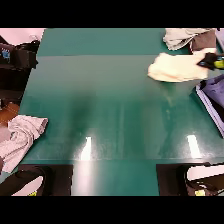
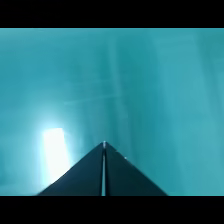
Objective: Fold the shirts.
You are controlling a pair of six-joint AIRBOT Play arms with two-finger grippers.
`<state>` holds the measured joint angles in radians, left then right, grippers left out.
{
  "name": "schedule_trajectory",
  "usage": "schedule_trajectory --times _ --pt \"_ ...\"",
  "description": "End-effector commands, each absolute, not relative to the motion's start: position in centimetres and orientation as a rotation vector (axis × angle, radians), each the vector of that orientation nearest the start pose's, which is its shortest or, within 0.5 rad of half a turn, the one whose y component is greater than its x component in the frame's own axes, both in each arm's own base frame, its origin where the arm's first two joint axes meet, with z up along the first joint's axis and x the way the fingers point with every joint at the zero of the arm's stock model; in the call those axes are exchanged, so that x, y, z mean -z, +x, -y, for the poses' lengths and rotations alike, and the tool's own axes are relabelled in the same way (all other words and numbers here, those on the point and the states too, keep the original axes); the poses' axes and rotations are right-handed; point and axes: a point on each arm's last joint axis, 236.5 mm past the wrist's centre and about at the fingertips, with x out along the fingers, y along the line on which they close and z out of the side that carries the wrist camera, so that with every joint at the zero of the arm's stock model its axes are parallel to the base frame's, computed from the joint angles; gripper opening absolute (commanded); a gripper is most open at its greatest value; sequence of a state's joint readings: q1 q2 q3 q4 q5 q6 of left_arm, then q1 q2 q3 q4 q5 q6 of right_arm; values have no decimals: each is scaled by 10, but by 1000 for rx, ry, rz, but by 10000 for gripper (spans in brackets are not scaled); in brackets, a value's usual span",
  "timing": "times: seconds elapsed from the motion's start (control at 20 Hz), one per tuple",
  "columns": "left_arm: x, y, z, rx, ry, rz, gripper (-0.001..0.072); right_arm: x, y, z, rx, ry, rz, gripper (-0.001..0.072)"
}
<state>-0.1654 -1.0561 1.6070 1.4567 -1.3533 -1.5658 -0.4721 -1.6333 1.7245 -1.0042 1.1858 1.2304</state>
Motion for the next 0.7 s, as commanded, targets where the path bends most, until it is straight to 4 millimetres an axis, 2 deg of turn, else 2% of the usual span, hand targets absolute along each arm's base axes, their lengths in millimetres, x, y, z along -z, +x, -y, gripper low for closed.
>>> schedule_trajectory --times 0.0,0.2,0.3,0.5,0.65 --pt "-254 362 106 319 -56 -810 22 -110 504 215 92 417 -762 17" --pt "-255 360 114 338 -101 -816 23 -150 522 237 72 425 -547 17" --pt "-256 359 117 351 -111 -818 23 -170 525 246 86 376 -498 17" --pt "-256 358 118 344 -132 -822 22 -227 531 252 87 270 -389 17" --pt "-255 357 118 344 -131 -827 22 -263 529 246 70 222 -340 17"
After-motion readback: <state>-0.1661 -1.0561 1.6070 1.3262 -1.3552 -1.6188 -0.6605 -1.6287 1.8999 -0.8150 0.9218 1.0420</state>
